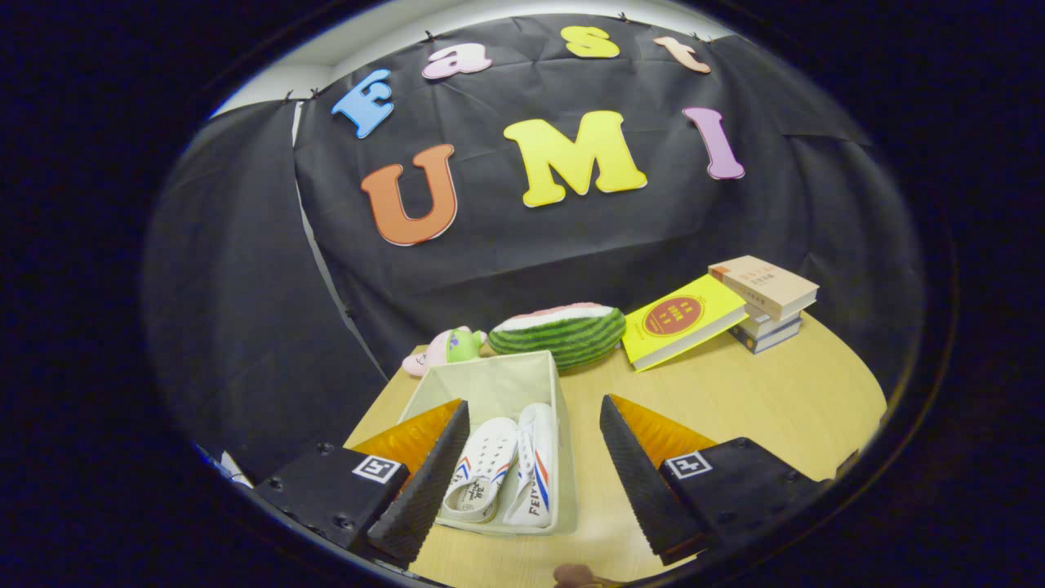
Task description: Open the storage box then place both shoes into the box .Put the left shoe in first, then the right shoe, with the right side of both shoes facing outward in a uniform manner.
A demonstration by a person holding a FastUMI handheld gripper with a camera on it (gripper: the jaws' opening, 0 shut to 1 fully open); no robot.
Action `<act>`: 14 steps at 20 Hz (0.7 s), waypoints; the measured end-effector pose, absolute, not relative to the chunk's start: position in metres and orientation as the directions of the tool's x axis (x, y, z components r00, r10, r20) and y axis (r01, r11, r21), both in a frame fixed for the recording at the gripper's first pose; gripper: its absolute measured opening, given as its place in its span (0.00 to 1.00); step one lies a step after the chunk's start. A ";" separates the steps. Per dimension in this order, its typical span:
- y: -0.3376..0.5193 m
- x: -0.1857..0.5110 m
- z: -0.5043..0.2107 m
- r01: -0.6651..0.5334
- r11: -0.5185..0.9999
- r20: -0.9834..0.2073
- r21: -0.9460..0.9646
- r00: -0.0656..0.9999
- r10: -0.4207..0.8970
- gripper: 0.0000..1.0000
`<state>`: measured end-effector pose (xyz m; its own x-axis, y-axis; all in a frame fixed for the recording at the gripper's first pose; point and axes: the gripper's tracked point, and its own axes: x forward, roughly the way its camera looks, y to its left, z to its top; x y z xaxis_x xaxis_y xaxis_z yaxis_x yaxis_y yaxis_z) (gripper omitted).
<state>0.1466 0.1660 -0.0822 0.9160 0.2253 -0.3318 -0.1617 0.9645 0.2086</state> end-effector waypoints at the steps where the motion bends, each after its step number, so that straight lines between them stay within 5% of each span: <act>1: 0.161 0.141 -0.075 -0.164 0.966 -0.306 0.201 0.926 0.221 1.00; 14: 0.093 0.052 -0.005 -0.031 0.996 -0.066 0.087 0.997 0.037 1.00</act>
<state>0.0525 0.0926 -0.0046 0.9971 0.0372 -0.0662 -0.0314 0.9957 0.0866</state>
